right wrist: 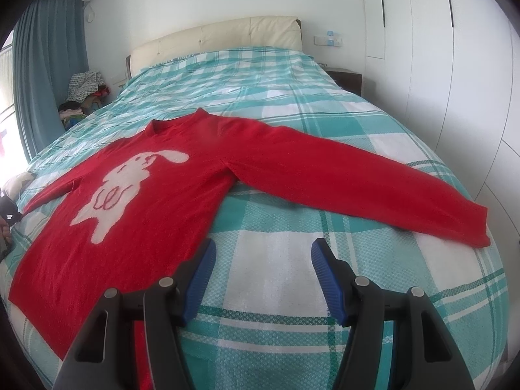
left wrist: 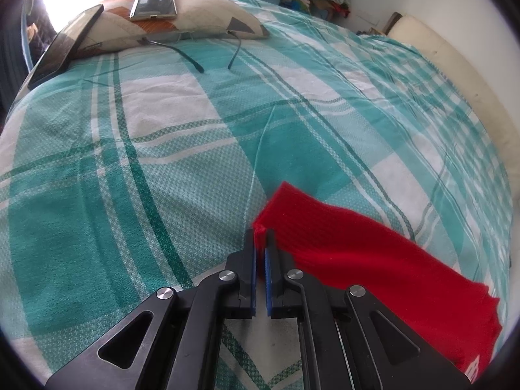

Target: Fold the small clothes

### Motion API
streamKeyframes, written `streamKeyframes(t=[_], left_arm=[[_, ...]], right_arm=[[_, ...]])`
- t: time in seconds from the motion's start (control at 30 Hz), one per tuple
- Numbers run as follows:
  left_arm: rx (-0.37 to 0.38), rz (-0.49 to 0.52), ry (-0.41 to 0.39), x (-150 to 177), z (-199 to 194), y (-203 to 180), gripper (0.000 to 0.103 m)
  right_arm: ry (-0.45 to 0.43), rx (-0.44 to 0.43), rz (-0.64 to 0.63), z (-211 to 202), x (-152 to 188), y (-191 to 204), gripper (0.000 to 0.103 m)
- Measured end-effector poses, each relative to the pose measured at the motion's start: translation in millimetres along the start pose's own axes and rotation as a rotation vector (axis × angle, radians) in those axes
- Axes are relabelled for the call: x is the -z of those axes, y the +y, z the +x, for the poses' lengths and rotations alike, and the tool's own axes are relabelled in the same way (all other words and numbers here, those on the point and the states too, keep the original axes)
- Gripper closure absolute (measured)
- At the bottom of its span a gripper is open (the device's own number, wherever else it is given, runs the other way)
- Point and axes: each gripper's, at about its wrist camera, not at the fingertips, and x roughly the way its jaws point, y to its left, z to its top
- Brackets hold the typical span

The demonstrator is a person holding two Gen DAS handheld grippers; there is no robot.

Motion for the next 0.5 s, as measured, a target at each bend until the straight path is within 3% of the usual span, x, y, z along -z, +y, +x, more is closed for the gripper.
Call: streamKeyframes(t=[0.2,0.33,0.4,0.5], left_arm=[[-0.002,0.001,0.006,1,3,1,0.100],[0.046,-0.031,0.007,1,-4,6,0.090],[0.066,-0.034,-0.004,1,-13,6,0.067],[0.065,-0.023,-0.077,3,-39,4,0.041]], right_arm=[[0.005,0.020,-0.001,2,1,0,0.042],[0.013,0.031,0.001,4,1,-2,0.042],[0.015,0.039,0.006,5,1,-3,0.041],[0.001,0.058,0.020,3,1,-6,0.032]])
